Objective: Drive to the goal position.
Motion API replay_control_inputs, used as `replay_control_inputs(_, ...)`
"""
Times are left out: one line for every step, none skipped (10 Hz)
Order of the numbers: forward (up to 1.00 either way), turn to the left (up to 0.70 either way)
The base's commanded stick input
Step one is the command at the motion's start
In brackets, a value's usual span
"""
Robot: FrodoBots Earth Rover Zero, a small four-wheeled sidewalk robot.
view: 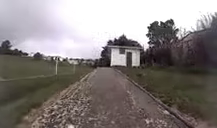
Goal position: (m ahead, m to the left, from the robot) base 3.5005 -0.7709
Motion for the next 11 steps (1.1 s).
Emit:
replay_control_inputs(0.85, 0.0)
replay_control_inputs(0.85, 0.0)
replay_control_inputs(0.85, -0.15)
replay_control_inputs(0.85, -0.34)
replay_control_inputs(0.85, -0.34)
replay_control_inputs(0.85, -0.34)
replay_control_inputs(0.85, -0.32)
replay_control_inputs(0.85, -0.15)
replay_control_inputs(0.85, 0.0)
replay_control_inputs(0.85, 0.0)
replay_control_inputs(0.85, 0.0)
